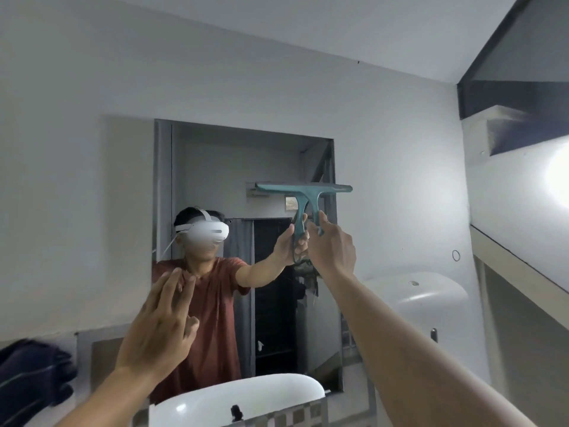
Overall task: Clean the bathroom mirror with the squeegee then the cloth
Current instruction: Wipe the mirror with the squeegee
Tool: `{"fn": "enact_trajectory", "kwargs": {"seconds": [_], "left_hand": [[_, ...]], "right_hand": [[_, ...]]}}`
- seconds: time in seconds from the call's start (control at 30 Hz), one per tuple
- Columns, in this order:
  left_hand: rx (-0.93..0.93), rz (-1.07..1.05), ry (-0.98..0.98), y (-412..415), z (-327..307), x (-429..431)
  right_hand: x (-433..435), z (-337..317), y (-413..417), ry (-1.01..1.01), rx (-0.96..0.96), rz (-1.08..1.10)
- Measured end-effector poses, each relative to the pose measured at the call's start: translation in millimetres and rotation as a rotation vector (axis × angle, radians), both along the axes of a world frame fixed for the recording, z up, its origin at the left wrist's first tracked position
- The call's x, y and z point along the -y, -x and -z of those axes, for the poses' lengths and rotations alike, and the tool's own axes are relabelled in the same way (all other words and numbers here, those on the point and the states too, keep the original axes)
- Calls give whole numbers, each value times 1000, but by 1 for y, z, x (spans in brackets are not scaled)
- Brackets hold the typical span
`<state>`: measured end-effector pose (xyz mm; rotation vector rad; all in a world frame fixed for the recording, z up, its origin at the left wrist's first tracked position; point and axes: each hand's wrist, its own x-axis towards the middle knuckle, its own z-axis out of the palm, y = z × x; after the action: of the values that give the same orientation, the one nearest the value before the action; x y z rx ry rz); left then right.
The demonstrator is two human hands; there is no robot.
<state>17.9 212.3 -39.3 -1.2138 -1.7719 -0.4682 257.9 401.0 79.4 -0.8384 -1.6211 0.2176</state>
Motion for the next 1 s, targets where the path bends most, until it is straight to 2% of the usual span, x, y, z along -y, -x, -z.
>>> {"fn": "enact_trajectory", "kwargs": {"seconds": [0.23, 0.57, 0.77, 1.0], "left_hand": [[-20, -52, 45, 1, 10, 4], [18, -87, 80, 1, 22, 11], [-7, -146, 85, -1, 23, 10], [1, -157, 107, 4, 28, 18]], "right_hand": [[28, 11, 23, 43, -87, -55], [65, 16, 63, 257, -342, -275], [82, 15, 82, 378, -410, -345], [98, 27, 105, 410, -430, -397]]}}
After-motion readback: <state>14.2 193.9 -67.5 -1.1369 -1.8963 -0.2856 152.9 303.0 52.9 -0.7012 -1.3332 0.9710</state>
